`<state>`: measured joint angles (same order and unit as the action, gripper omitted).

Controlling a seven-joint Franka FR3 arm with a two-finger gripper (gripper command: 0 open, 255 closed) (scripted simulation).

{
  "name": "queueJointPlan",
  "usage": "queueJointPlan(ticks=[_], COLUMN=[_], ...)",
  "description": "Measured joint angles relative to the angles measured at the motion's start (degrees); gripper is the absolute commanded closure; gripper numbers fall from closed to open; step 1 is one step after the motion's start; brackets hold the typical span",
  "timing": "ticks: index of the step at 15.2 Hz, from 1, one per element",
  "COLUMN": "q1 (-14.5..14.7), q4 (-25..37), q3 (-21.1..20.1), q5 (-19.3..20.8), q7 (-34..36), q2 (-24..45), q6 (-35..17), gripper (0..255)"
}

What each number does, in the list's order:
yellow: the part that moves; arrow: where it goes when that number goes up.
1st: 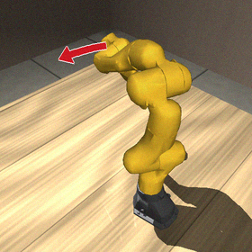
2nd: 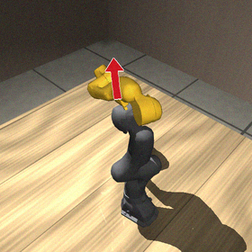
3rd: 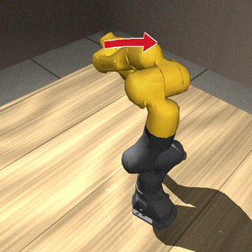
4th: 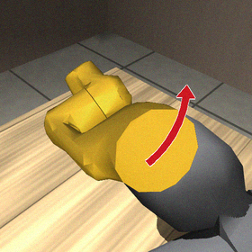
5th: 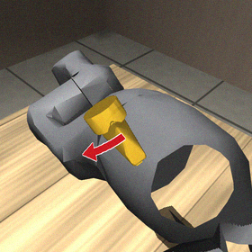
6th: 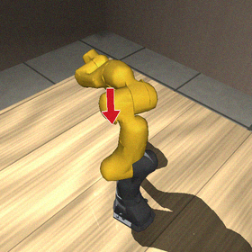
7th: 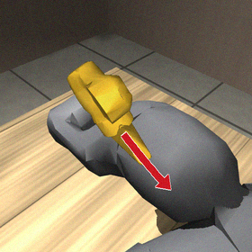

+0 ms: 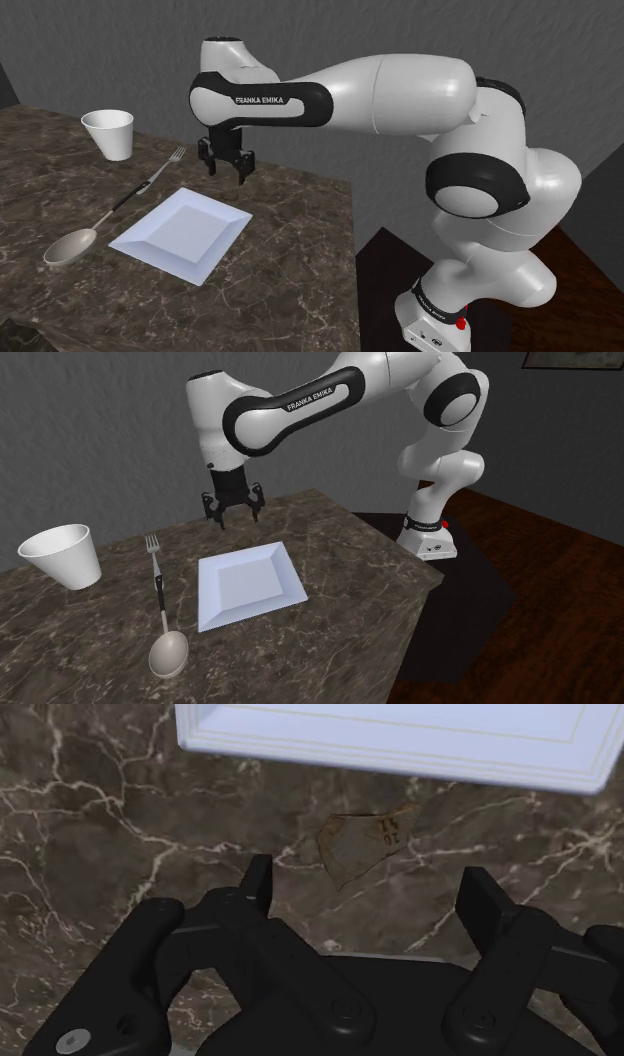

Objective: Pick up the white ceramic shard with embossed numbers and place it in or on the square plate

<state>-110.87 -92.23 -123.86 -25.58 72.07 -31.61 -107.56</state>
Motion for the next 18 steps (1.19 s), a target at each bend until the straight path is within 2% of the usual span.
queueJointPlan(ticks=[1, 3, 10, 16, 17, 18], q1=[-2.1, -4.1, -4.4, -4.5, -4.5, -4.5], q4=[1.6, 2.7, -0.3, -0.7, -0.7, -0.7], q3=[-1.2, -2.2, -3.6, -3.7, -3.7, -3.7], q5=[-1.4, -2.7, -4.6, -4.7, -4.7, -4.7], q7=[-0.3, -0.7, -1.7, -1.9, -1.9, -1.9], q2=[-2.1, -4.0, -5.9, -6.1, -6.1, -6.1], q6=[0.7, 1.1, -2.9, -3.4, -3.4, -3.4], gripper=[0, 0, 0, 0, 255, 255])
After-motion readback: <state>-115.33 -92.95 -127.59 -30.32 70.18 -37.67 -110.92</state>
